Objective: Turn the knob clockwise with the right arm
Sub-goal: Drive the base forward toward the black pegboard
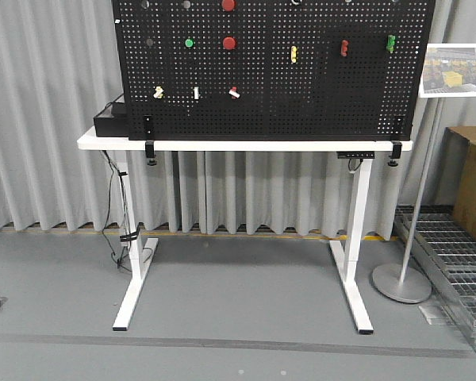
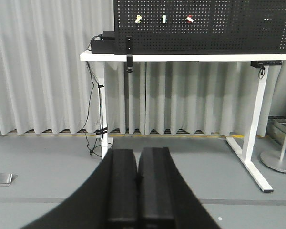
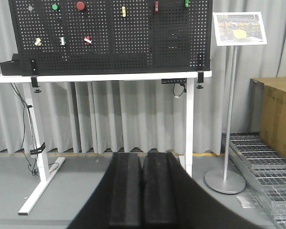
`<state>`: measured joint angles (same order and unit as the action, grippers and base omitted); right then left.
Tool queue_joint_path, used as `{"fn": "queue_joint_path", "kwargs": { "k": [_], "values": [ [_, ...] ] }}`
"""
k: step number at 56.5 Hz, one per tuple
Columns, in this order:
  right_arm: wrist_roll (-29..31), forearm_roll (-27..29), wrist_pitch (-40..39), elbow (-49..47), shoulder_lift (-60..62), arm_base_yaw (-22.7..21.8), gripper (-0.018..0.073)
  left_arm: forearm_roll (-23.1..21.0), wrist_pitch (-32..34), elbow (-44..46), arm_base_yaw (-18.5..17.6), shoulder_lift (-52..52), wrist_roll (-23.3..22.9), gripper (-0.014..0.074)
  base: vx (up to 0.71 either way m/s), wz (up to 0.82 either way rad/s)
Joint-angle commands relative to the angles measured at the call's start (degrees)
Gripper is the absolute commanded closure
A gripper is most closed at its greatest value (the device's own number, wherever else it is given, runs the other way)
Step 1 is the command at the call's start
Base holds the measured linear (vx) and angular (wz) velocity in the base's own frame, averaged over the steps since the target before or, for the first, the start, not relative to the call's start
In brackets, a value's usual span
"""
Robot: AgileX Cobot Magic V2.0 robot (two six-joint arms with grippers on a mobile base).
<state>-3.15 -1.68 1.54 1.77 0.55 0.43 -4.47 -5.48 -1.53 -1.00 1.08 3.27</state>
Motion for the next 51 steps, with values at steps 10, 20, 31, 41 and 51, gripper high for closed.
{"fn": "queue_joint_path", "kwargs": {
  "k": [10, 20, 31, 41, 51],
  "values": [
    [0.36, -0.46, -4.81, 0.33, 0.76, 0.04, 0.0566, -0.22, 4.93, -0.65, -0.37, 0.58, -0.27, 0.0603, 0.08, -0.03],
    [0.36, -0.46, -4.81, 0.33, 0.76, 0.04, 0.0566, -0.22, 4.93, -0.65, -0.37, 0.58, -0.27, 0.0603, 0.17, -0.02],
    [0.36, -0.46, -4.81, 0.33, 0.76, 0.04, 0.0566, -0.22, 4.93, -0.65, -0.37, 0.58, -0.27, 0.0603, 0.25, 0.0],
    [0.36, -0.46, -4.81, 0.33, 0.76, 0.04, 0.0566, -0.22, 4.93, -0.65, -0.37, 0.58, -0.27, 0.0603, 0.29, -0.07],
    [0.36, -0.46, -4.81, 0.33, 0.76, 0.04, 0.0566, -0.22, 4.93, -0.65, -0.37, 0.58, -0.27, 0.0603, 0.33, 0.0]
  ]
}}
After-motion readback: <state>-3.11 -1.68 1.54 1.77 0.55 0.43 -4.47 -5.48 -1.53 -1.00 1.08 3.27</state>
